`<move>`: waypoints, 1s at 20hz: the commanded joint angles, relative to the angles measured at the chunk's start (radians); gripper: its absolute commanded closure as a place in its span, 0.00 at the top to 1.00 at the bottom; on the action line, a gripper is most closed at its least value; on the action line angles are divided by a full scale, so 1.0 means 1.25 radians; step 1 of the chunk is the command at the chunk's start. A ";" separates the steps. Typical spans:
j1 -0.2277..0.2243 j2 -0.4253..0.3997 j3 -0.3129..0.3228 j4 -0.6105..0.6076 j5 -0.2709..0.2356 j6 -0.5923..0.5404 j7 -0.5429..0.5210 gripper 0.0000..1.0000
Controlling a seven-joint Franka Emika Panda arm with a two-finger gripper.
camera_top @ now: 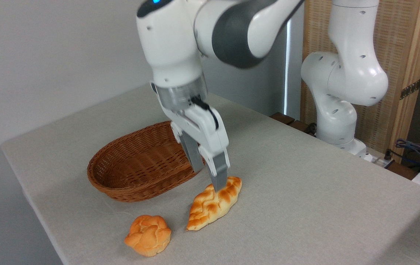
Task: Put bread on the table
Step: 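Open the gripper, release the loaf, and raise the gripper away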
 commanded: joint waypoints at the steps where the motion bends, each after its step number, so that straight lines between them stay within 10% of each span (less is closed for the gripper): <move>1: -0.005 0.056 -0.031 0.189 -0.048 -0.165 -0.058 1.00; 9: 0.008 0.154 -0.087 0.450 -0.070 -0.193 -0.229 1.00; 20: 0.023 0.148 -0.087 0.418 -0.084 -0.172 -0.179 1.00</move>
